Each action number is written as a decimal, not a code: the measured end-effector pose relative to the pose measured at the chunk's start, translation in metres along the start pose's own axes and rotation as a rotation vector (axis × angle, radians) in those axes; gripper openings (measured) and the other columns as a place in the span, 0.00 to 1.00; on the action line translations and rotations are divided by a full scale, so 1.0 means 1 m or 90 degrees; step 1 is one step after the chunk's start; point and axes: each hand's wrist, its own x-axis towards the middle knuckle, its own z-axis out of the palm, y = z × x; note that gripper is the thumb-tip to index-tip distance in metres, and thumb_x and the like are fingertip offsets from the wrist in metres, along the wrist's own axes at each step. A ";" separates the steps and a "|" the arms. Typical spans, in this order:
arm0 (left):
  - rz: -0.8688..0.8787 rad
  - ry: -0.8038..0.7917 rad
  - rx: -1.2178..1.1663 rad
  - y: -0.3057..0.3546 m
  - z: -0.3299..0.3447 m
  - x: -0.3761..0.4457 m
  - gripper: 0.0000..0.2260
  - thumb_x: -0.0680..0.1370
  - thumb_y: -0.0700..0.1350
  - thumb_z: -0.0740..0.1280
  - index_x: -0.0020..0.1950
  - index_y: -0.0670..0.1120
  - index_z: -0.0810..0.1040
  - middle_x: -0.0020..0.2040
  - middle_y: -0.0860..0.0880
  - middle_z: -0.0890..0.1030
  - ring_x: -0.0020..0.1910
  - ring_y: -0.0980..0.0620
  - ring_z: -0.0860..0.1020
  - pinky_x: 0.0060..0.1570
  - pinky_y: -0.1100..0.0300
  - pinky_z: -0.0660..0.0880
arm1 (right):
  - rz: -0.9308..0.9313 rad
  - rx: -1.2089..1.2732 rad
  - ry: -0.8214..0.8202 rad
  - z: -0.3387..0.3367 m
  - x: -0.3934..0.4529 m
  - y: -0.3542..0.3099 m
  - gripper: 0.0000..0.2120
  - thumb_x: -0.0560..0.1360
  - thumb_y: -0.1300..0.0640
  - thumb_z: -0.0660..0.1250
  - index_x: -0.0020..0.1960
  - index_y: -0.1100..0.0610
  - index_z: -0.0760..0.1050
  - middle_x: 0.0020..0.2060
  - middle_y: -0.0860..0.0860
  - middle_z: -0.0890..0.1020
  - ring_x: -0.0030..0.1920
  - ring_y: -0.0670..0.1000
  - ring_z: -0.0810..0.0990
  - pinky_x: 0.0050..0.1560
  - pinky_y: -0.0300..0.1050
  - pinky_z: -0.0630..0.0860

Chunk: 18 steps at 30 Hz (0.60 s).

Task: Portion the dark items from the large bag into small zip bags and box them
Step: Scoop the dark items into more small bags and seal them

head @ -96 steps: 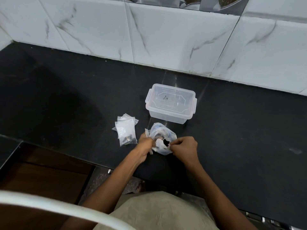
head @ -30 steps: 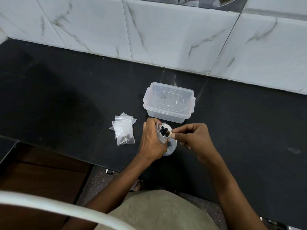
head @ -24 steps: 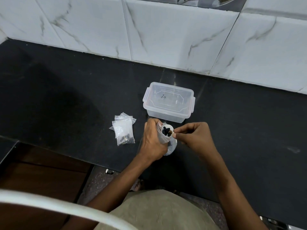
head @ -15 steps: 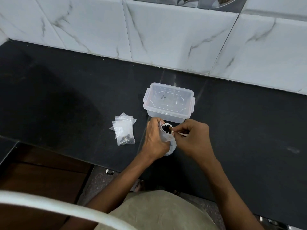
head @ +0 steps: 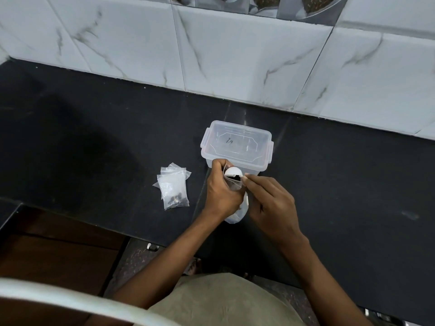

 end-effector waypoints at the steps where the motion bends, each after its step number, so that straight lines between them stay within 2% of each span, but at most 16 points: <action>1: -0.005 -0.005 -0.008 0.001 0.000 0.000 0.20 0.71 0.37 0.77 0.53 0.44 0.68 0.44 0.49 0.76 0.40 0.58 0.75 0.40 0.68 0.74 | -0.006 -0.004 0.018 0.000 -0.001 0.000 0.13 0.72 0.73 0.74 0.55 0.66 0.84 0.53 0.59 0.86 0.52 0.56 0.86 0.53 0.48 0.83; 4: -0.016 -0.026 -0.028 0.006 0.000 0.000 0.20 0.69 0.39 0.77 0.54 0.44 0.68 0.43 0.52 0.75 0.39 0.60 0.75 0.39 0.63 0.78 | -0.036 -0.006 0.054 0.003 -0.003 0.000 0.09 0.77 0.68 0.71 0.56 0.66 0.84 0.55 0.59 0.86 0.54 0.56 0.86 0.53 0.51 0.84; 7: -0.020 -0.032 -0.040 0.010 0.000 0.001 0.21 0.68 0.42 0.76 0.55 0.45 0.68 0.46 0.48 0.77 0.42 0.60 0.76 0.41 0.56 0.81 | -0.077 -0.014 0.091 0.001 -0.004 -0.001 0.09 0.80 0.63 0.68 0.55 0.66 0.85 0.55 0.59 0.86 0.56 0.55 0.86 0.53 0.52 0.84; 9: -0.011 -0.031 -0.039 0.010 0.000 0.003 0.21 0.70 0.42 0.76 0.56 0.44 0.69 0.46 0.49 0.77 0.43 0.61 0.77 0.44 0.60 0.80 | -0.086 -0.025 0.107 0.001 -0.002 0.000 0.09 0.81 0.62 0.68 0.54 0.66 0.85 0.54 0.59 0.86 0.55 0.56 0.86 0.53 0.52 0.84; 12: -0.009 -0.028 -0.044 0.011 0.001 0.004 0.20 0.68 0.42 0.74 0.54 0.42 0.69 0.44 0.52 0.75 0.40 0.62 0.75 0.40 0.68 0.75 | -0.092 -0.039 0.095 0.003 -0.002 0.005 0.07 0.78 0.65 0.71 0.53 0.65 0.85 0.54 0.59 0.86 0.55 0.56 0.86 0.50 0.54 0.85; 16: -0.002 -0.018 -0.040 0.010 0.001 0.008 0.21 0.69 0.43 0.76 0.55 0.43 0.69 0.45 0.52 0.77 0.41 0.61 0.76 0.42 0.64 0.78 | -0.085 -0.021 0.096 0.002 0.002 0.007 0.07 0.74 0.66 0.75 0.52 0.65 0.86 0.52 0.58 0.87 0.53 0.56 0.87 0.51 0.53 0.85; 18: -0.001 -0.016 -0.033 0.008 0.001 0.009 0.20 0.69 0.44 0.75 0.55 0.42 0.69 0.45 0.51 0.76 0.41 0.59 0.75 0.42 0.60 0.78 | -0.023 0.012 0.070 0.003 0.006 0.004 0.09 0.72 0.68 0.77 0.52 0.64 0.86 0.49 0.57 0.87 0.49 0.54 0.88 0.47 0.50 0.85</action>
